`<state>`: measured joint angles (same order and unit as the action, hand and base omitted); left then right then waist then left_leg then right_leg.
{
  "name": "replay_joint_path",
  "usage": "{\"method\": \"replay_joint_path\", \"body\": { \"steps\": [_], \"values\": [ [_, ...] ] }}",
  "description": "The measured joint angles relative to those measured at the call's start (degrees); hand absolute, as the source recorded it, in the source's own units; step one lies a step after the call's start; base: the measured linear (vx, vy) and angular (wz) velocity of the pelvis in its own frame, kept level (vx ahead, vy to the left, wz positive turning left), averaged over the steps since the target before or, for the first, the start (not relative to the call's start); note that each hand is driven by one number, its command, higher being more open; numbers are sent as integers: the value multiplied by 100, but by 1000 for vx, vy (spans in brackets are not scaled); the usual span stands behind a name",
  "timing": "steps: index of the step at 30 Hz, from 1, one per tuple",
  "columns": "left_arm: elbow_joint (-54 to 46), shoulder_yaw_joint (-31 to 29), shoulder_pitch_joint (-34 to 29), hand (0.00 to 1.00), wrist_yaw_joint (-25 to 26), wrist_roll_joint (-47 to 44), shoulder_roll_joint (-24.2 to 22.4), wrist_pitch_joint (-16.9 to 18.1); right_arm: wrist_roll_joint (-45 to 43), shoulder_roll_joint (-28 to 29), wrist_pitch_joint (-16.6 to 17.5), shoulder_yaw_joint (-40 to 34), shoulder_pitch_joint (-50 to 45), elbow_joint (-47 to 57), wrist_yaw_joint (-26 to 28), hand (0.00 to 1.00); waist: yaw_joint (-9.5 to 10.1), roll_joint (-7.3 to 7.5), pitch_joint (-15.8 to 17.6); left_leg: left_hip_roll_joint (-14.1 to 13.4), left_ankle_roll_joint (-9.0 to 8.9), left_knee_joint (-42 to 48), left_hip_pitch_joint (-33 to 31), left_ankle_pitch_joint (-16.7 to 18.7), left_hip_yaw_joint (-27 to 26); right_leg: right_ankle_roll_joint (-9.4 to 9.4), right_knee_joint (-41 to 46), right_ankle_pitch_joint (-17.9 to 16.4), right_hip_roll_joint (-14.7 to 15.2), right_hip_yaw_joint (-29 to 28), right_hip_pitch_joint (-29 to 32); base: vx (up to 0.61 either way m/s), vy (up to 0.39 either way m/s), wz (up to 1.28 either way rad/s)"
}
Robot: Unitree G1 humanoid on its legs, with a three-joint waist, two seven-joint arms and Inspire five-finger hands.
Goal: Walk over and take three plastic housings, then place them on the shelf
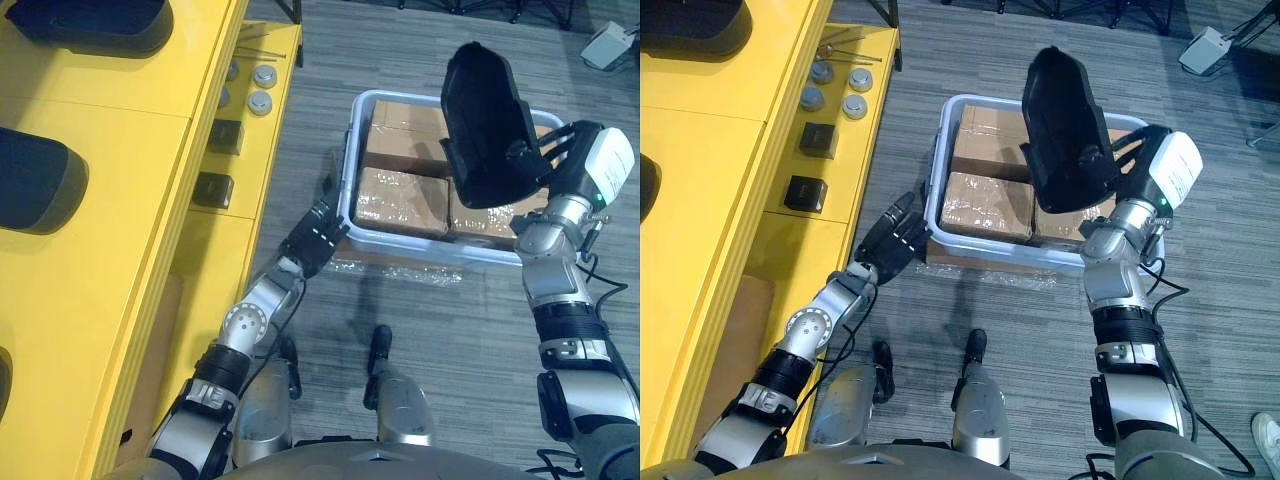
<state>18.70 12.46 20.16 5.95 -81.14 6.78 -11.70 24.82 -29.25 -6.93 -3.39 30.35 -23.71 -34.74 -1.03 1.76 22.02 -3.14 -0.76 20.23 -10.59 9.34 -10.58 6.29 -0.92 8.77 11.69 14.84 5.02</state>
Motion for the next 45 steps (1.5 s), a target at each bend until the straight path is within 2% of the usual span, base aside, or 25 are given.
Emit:
{"method": "replay_joint_path", "body": {
  "steps": [7, 13, 18, 23, 28, 32, 35, 36, 41, 45],
  "values": [
    [-8, 133, 41, 100, -2, 3, -25, 125, 419, 349, 656, 343, -169, 309, -63, 0, -74, -35, -20, 12, -1, -180, 309, -9, -96, -3, -42, -2, 1, -87, -187, -37, 3, -8],
    [21, 261, 54, 100, -3, 4, -140, 167, 610, 573, 903, 649, -616, 660, -62, 0, -84, -55, -64, 49, -7, -347, 521, -51, -118, 10, -142, 7, 5, -92, -349, 0, 0, 0],
    [251, 433, 31, 100, -18, 74, -233, 286, 628, 819, 1147, 949, -839, 677, -59, 0, -84, -49, -333, 65, -12, -462, 623, -65, -136, 20, -232, 18, 1, -96, -432, -7, -4, -2],
    [267, 536, 30, 100, -119, 85, -252, 443, 630, 954, 1491, 1199, -1061, 716, -55, 0, -80, 18, -586, 78, -7, -569, 769, -82, -150, 20, -251, 18, 3, -102, -528, -25, -4, -1],
    [275, 582, 25, 100, -124, 79, -248, 527, 625, 1083, 1817, 1448, -1181, 780, -28, 0, -81, 173, -776, 93, -23, -657, 816, -144, -150, 14, -332, 27, 0, -86, -571, -66, -25, 0],
    [278, 784, 25, 100, -121, 51, -257, 554, 618, 1204, 1868, 1626, -1217, 898, 34, 0, -85, 190, -797, 95, -23, -655, 835, -150, -151, 14, -332, 29, 2, -85, -587, -72, -20, -1],
    [439, 860, 20, 100, -90, -1, -284, 727, 617, 1264, 1884, 1792, -1281, 929, 66, 0, -80, 217, -840, 95, -24, -678, 890, -151, -160, 13, -339, 29, 0, -85, -626, -54, -14, -2],
    [446, 862, 0, 0, -79, -18, -295, 812, 614, 1298, 1884, 1819, -1349, 980, 67, 0, -78, 228, -865, 96, -26, -687, 889, -152, -160, 13, -343, 29, 0, -84, -624, -36, -12, 0],
    [447, 869, -79, 0, -44, -368, -303, 1266, 382, 1473, 1883, 1879, -1601, 1163, 56, 0, -83, 309, -1006, 106, -24, -732, 907, -159, -160, 13, -347, 29, 2, -77, -622, -15, -4, 0],
    [444, 865, -86, 0, -44, -690, -363, 1781, 279, 1619, 1879, 1914, -1770, 1295, 34, 0, -98, 377, -1054, 106, -24, -735, 917, -159, -159, 13, -347, 29, 4, -76, -631, -48, -12, 0]
  ]
}}
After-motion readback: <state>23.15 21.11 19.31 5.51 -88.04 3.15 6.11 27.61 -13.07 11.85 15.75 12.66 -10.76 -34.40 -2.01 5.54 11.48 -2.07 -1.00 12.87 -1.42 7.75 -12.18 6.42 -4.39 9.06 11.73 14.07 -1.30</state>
